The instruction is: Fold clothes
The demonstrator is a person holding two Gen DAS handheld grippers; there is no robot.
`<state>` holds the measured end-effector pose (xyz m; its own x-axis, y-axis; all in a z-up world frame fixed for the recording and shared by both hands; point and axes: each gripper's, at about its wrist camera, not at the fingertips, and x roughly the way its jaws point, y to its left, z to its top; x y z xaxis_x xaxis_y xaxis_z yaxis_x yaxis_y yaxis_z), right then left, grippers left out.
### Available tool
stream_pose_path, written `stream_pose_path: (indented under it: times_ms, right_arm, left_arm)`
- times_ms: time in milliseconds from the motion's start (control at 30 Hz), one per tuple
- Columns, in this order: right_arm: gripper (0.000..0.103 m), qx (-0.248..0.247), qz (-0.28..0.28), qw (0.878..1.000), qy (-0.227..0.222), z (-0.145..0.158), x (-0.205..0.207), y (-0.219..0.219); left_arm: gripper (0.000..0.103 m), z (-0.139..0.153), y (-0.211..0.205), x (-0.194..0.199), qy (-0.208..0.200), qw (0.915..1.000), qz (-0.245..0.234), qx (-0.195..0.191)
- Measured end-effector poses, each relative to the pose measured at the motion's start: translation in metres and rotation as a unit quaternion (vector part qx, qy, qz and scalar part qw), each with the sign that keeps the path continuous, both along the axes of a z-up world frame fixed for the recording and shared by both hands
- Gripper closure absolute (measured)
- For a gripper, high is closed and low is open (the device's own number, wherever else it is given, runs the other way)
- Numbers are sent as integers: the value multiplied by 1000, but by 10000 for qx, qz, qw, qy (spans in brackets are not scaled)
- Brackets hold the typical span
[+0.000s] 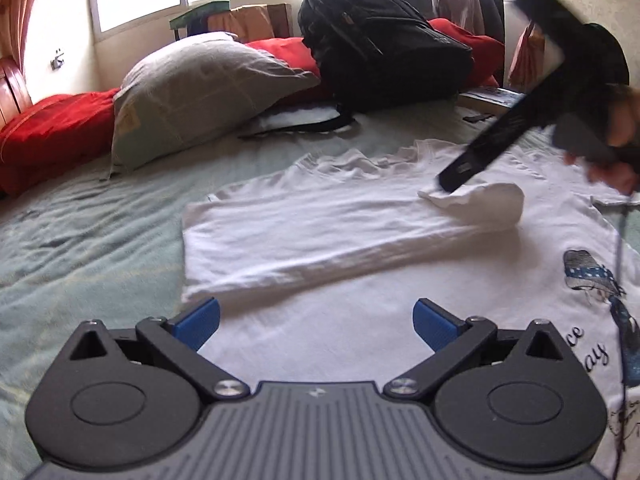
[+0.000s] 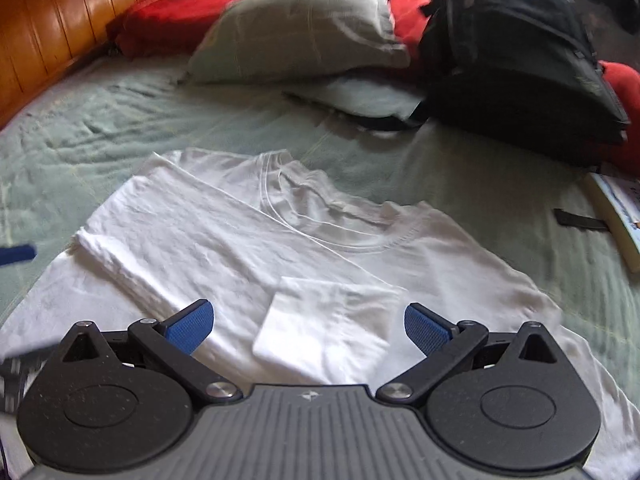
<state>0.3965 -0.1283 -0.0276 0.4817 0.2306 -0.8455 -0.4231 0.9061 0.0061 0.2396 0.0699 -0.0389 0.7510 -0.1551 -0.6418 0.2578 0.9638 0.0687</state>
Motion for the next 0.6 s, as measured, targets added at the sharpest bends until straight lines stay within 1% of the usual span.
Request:
stream_pose_path:
  times_ms: [100,167,233,367,500,600]
  right_arm:
    - [0,-505,-108,9982,297,-23,21,22]
    - [0,-842,-179,9956,382,-35,26,25]
    - [0,-864,-228,9950,455,-38,25,17]
    - [0,-956,-616,9932,243,-25,18,-16]
    - [0,-677,-1038,9921,195,-13,1,-62]
    - [0,-495,-1449,9881,148,-7,-12,-98]
  left_arm:
    - [1,0,2,-6,42,9999,109,-107]
    - [1,1,2,-11,50,9998,164,-65]
    - [1,2,2,-16,23,9999,132,-38]
    - [1,4,1,-19,5,9999,145,-34]
    - [1,7,-2,-20,-44,9999,108,-44]
    - [1,7,-4,-21,-52,9999,97,-17]
